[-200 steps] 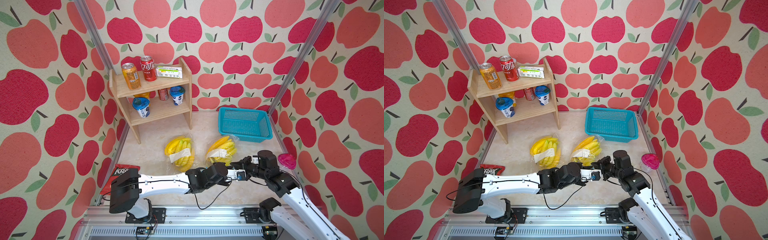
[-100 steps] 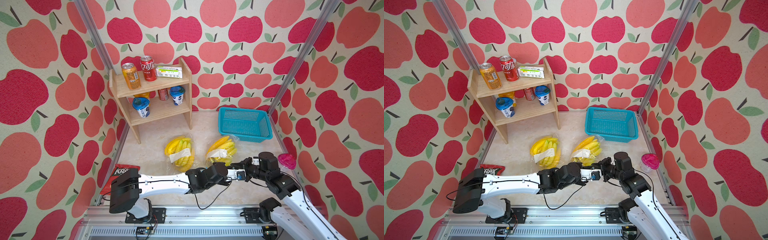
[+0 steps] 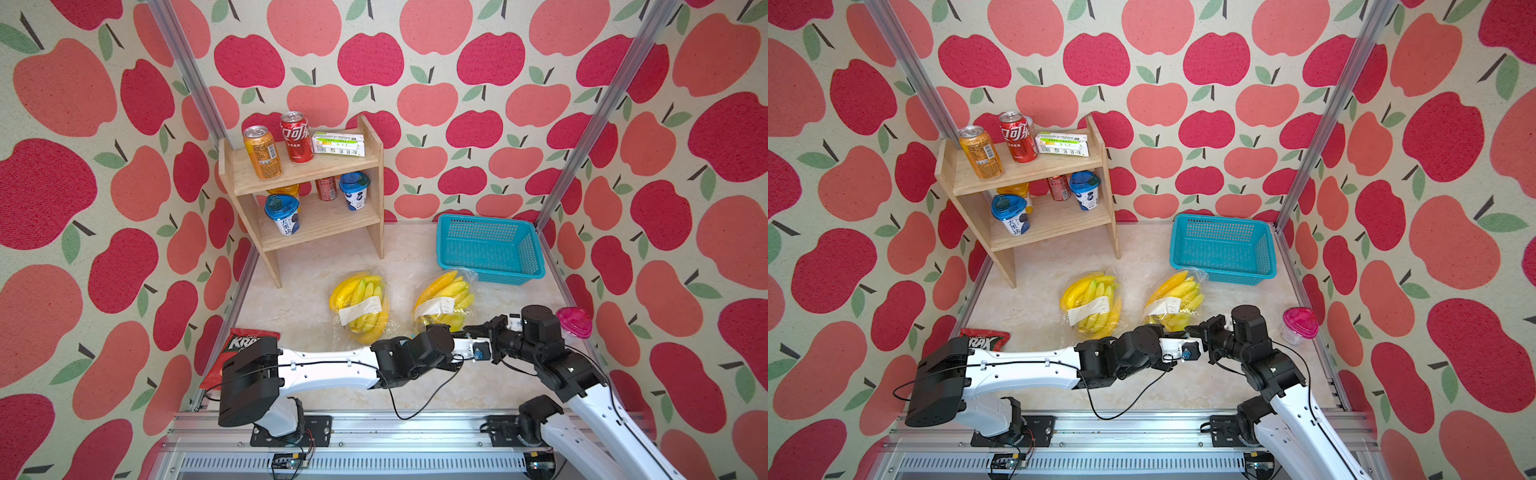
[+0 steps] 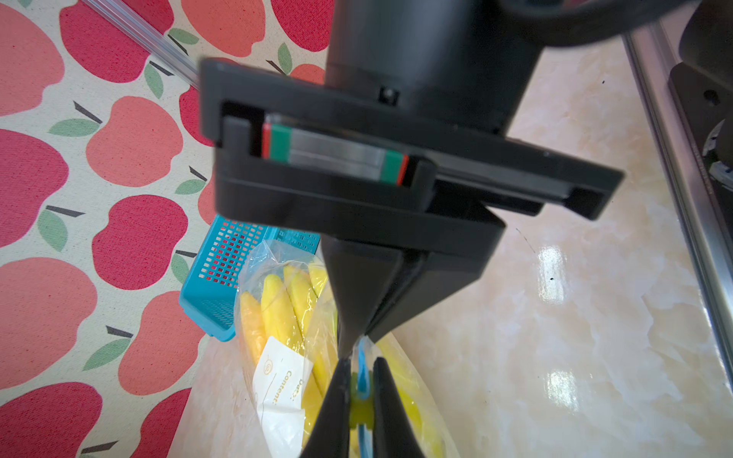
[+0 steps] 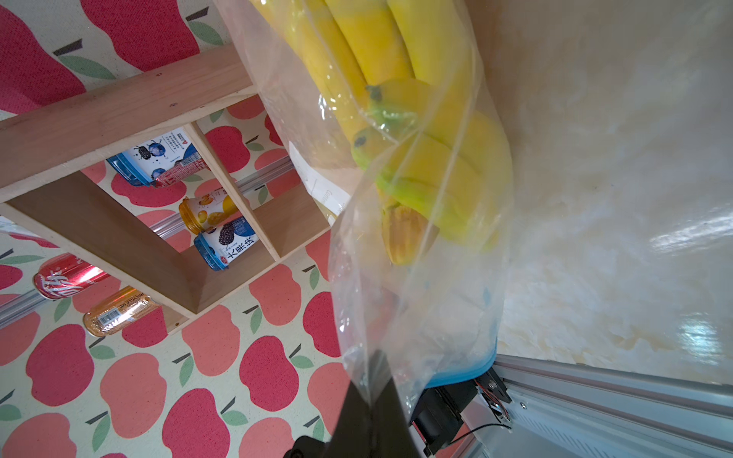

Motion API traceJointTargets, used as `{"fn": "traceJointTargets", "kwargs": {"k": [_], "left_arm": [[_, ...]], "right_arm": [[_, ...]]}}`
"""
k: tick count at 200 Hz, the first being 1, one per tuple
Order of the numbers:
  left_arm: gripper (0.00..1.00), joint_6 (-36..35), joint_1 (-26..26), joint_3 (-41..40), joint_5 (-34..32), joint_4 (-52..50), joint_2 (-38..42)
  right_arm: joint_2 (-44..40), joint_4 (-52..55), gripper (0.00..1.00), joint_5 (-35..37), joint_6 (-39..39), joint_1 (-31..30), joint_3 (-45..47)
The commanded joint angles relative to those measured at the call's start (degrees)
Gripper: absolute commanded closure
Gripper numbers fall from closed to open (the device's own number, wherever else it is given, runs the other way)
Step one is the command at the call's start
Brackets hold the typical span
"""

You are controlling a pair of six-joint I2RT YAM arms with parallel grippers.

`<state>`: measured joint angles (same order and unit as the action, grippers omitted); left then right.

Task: Open the zip-top bag and take out the banana
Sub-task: Unzip the zipper on the zipper food storage bag.

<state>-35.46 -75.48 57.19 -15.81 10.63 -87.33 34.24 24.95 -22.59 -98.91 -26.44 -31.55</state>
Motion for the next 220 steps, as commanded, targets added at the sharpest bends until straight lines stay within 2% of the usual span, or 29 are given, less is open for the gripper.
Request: {"fn": "traceJointTargets", "kwargs": {"k": [1,91,123,140,175,180,191,209,220], "left_arm": [[0.89,0.38,0.24,-1.63,-2.12,-1.02,0.4],[0.89,3.09,0.16,-1.07,-2.77,-2.34,0.38],[0.89,3.64,0.16,-1.44,-3.14,-1.58,0.71],[0.9,3.26,0.25,-0.34,-3.67,-1.4,0.18],[1.0,2.68,0.42,2.29,-4.21,-1.1,-2.03],[1.0,2.55,0.45,2.6,-4.32,-1.27,-2.35],[1.0,2.44,0.44,3.16,-4.7,-1.4,-2.84],[1.0,2.43,0.58,3.86,-4.86,-1.79,-2.8],[1.0,2.34,0.69,4.39,-4.91,-2.1,-2.6]], "right_arm": [[-1.78,-0.47,1.0,-1.16,-1.15,1.36,-0.03],[-3.58,-4.37,1.0,-3.3,-2.75,5.56,0.39],[-1.8,-3.78,1.0,-5.02,-0.35,6.38,-0.54],[-0.45,0.06,1.0,-4.7,3.95,6.34,-2.77],[2.43,3.19,1.0,-6.11,10.5,6.33,-5.98],[2.69,3.49,0.97,-6.22,11.1,6.36,-6.29],[3.3,4.35,0.76,-6.6,13.24,6.37,-7.27],[4.74,6.81,0.51,-7.68,16.59,6.39,-9.7],[5.65,8.41,0.43,-8.21,18.69,6.4,-11.42]]}}
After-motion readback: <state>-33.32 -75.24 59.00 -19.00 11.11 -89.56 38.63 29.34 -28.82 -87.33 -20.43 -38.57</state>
